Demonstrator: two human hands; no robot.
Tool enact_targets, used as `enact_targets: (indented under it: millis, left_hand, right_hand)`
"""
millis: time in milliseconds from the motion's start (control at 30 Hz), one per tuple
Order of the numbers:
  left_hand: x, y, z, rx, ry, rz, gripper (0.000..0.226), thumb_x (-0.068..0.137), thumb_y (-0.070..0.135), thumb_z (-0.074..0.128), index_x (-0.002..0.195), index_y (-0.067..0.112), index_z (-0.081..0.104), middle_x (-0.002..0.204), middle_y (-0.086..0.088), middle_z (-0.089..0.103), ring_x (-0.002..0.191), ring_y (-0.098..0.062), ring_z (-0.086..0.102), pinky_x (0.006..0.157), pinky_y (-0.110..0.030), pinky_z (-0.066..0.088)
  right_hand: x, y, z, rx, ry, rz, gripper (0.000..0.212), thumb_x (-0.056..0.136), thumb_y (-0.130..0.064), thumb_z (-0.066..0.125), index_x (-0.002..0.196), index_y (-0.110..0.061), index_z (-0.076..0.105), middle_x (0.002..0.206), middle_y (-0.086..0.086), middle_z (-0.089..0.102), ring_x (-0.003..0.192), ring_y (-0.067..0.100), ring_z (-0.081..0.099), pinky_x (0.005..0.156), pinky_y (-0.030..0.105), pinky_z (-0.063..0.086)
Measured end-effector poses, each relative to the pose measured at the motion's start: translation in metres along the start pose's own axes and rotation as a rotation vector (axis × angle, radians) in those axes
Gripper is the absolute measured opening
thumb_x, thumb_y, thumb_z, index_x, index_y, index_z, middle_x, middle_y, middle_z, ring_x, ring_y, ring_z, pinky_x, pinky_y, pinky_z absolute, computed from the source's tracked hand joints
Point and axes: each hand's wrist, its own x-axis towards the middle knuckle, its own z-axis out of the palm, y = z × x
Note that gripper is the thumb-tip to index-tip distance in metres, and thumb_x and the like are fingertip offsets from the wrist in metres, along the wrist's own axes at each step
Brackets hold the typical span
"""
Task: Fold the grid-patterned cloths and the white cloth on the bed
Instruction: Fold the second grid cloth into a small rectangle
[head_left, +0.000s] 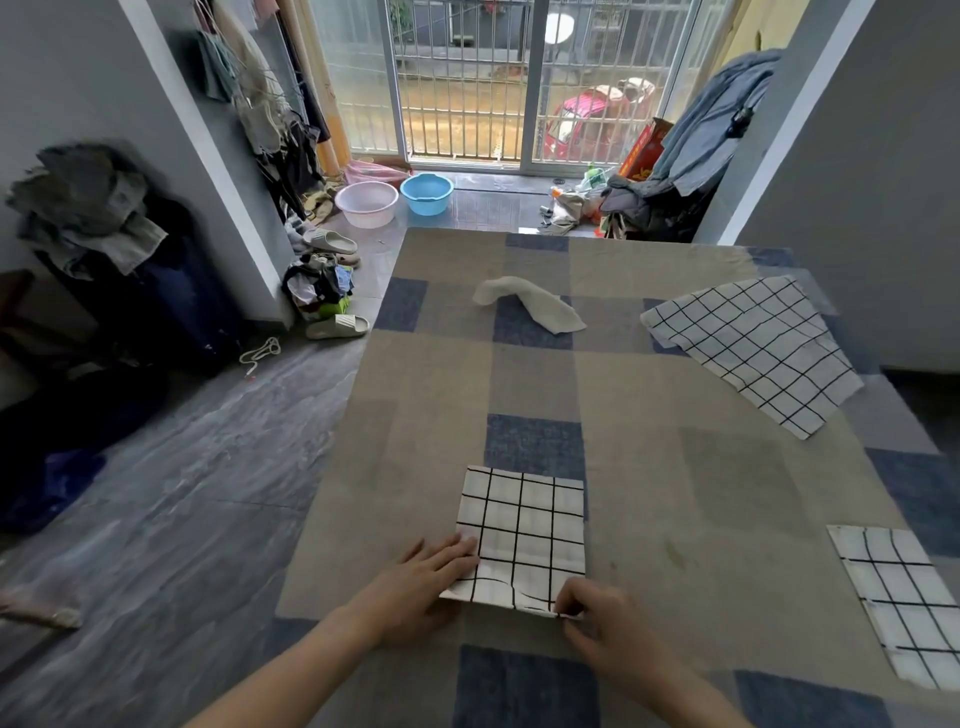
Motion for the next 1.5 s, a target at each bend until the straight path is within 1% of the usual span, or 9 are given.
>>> enact_targets:
  millis: [233, 333, 433, 600, 733, 933, 1067, 1167, 1500]
  left_hand:
    - [0.006, -0.003, 0.007, -0.112, 0.018, -0.032, 0.067, 0.091, 0.015, 0.045, 0.151, 0.034, 0.021, 0.158, 0.021, 0.001, 0.142, 0.003, -0.011, 0.117, -0.032, -0.002]
    - [0.006, -0.003, 0.002, -0.149, 0.055, -0.033, 0.055, 0.094, 0.03, 0.027, 0.149, 0.034, 0.028, 0.158, 0.02, 0.009, 0.142, 0.006, -0.005, 0.119, -0.031, 0.003]
    - [0.008, -0.005, 0.004, -0.185, 0.076, -0.04, 0.073, 0.08, 0.049, 0.005, 0.146, 0.036, 0.034, 0.157, 0.022, 0.013, 0.141, 0.008, -0.002, 0.117, -0.029, 0.004]
    - [0.011, -0.008, 0.004, -0.253, 0.072, -0.05, 0.066, 0.085, 0.049, 0.009, 0.142, 0.038, 0.041, 0.154, 0.026, 0.017, 0.14, 0.012, 0.004, 0.119, -0.03, 0.007]
    - [0.013, -0.011, 0.004, -0.299, 0.038, -0.072, 0.042, 0.102, 0.024, 0.032, 0.141, 0.038, 0.042, 0.152, 0.028, 0.018, 0.139, 0.013, 0.006, 0.119, -0.029, 0.006]
    - [0.014, -0.01, -0.001, -0.38, 0.046, -0.1, 0.041, 0.105, 0.025, 0.032, 0.145, 0.031, 0.039, 0.153, 0.02, 0.027, 0.14, 0.009, 0.014, 0.119, -0.026, 0.01]
    - [0.013, -0.008, 0.0, -0.418, 0.103, -0.133, 0.043, 0.103, 0.035, 0.033, 0.145, 0.029, 0.039, 0.152, 0.015, 0.033, 0.137, 0.011, 0.019, 0.12, -0.029, 0.013]
    - [0.01, -0.009, 0.003, -0.425, 0.183, -0.121, 0.07, 0.087, 0.069, 0.019, 0.141, 0.032, 0.047, 0.148, 0.015, 0.04, 0.137, 0.003, 0.031, 0.117, -0.023, 0.02]
    - [0.013, -0.003, -0.008, -0.465, 0.245, -0.116, 0.035, 0.074, 0.036, 0.048, 0.104, 0.032, 0.065, 0.106, 0.01, 0.068, 0.1, -0.013, 0.061, 0.089, -0.034, 0.049]
  right_hand:
    - [-0.002, 0.008, -0.001, -0.046, 0.05, -0.076, 0.031, 0.067, -0.021, 0.064, 0.09, -0.036, 0.051, 0.088, -0.022, 0.056, 0.082, -0.006, 0.054, 0.07, 0.01, 0.043]
    - [-0.004, 0.018, -0.002, -0.11, 0.033, -0.061, 0.049, 0.063, -0.039, 0.072, 0.108, -0.041, 0.053, 0.106, -0.022, 0.052, 0.1, -0.005, 0.051, 0.085, 0.009, 0.041]
    - [-0.004, 0.034, -0.009, -0.198, 0.028, 0.003, 0.071, 0.058, -0.054, 0.072, 0.125, -0.037, 0.055, 0.119, -0.023, 0.043, 0.111, 0.0, 0.047, 0.096, 0.015, 0.038]
    - [-0.006, 0.043, -0.015, -0.386, -0.225, 0.061, 0.101, 0.054, -0.073, 0.062, 0.145, -0.044, 0.027, 0.137, -0.025, 0.018, 0.125, 0.001, 0.022, 0.112, 0.027, 0.026]
    - [-0.006, 0.053, -0.004, -0.439, -0.097, 0.062, 0.089, 0.06, -0.065, 0.063, 0.142, -0.043, 0.035, 0.148, -0.009, 0.034, 0.129, 0.023, 0.041, 0.103, 0.038, 0.04]
    - [0.005, 0.045, -0.001, -0.436, -0.112, 0.121, 0.081, 0.065, -0.063, 0.051, 0.143, -0.046, 0.033, 0.156, -0.013, 0.02, 0.138, 0.021, 0.028, 0.105, 0.042, 0.032]
    - [0.008, 0.05, 0.002, -0.399, -0.023, 0.122, 0.06, 0.065, -0.05, 0.064, 0.124, -0.046, 0.05, 0.139, -0.008, 0.05, 0.116, 0.022, 0.054, 0.079, 0.039, 0.049]
    - [0.008, 0.047, -0.002, -0.362, 0.026, 0.107, 0.039, 0.074, -0.045, 0.06, 0.113, -0.044, 0.061, 0.129, -0.009, 0.056, 0.109, 0.019, 0.054, 0.081, 0.036, 0.051]
    - [0.016, 0.049, -0.005, -0.188, 0.084, 0.174, 0.022, 0.074, -0.023, 0.071, 0.095, -0.032, 0.073, 0.108, -0.009, 0.058, 0.102, 0.01, 0.05, 0.088, 0.022, 0.042]
